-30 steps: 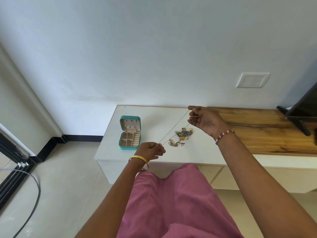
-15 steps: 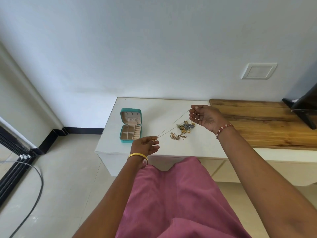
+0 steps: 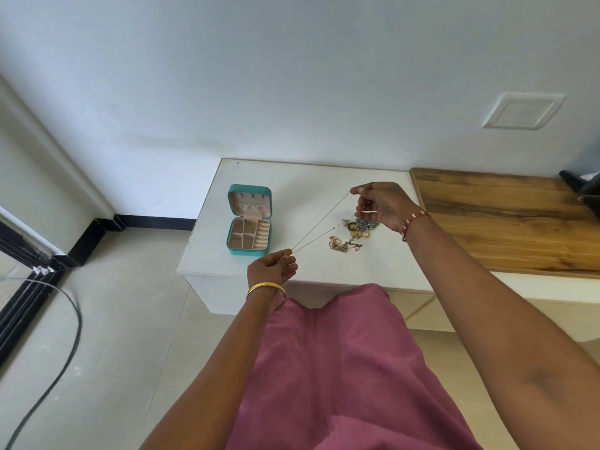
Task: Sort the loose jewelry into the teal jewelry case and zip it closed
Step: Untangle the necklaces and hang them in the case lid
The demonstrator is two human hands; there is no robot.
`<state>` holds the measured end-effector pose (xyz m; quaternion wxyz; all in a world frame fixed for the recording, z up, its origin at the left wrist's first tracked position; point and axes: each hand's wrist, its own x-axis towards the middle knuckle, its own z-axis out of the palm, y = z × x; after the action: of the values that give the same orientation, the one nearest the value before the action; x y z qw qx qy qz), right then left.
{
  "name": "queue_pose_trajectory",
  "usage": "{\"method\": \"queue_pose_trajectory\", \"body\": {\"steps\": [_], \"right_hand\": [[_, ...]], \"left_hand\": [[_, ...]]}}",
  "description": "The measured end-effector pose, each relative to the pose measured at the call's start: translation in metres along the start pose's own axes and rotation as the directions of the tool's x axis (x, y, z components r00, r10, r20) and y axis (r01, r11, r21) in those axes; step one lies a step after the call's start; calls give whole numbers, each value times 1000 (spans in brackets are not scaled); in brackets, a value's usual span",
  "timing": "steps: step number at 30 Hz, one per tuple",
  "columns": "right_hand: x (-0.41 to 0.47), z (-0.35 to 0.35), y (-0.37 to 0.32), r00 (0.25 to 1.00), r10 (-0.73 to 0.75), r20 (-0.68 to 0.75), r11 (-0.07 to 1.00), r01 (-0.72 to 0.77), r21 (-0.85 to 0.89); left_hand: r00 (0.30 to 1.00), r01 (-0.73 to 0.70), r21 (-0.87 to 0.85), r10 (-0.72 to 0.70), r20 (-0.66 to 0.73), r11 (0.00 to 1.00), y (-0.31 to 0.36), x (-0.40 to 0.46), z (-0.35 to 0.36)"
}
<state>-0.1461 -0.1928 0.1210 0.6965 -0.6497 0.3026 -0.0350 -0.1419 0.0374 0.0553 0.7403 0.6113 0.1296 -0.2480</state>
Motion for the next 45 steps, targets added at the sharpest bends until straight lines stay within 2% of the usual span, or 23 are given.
{"method": "queue_pose_trajectory", "body": {"steps": [11,24,30,33,37,45], "right_hand": [[67,22,25,993,100,-58,980,-108,-166],[169,37,47,993,71,-100,907,-106,-408],[194,42,57,997,78,17,834,-56,-549],[200,39,59,995,86,56,820,-39,-570],[208,32,62,997,72,41,821,-36,-570],[217,33,78,1000,-12,7,752,14,-659]], "left_hand": [[991,93,-63,-98,-86,994,-31,43,2],[964,48,236,17,-267,971,-41,110,22],[946,77,329,35,-322,941,-49,115,21],[943,93,367,37,-332,926,-48,117,22],[944,86,446,70,-321,891,-49,116,23],[936,100,513,95,-340,852,-50,119,25]]}}
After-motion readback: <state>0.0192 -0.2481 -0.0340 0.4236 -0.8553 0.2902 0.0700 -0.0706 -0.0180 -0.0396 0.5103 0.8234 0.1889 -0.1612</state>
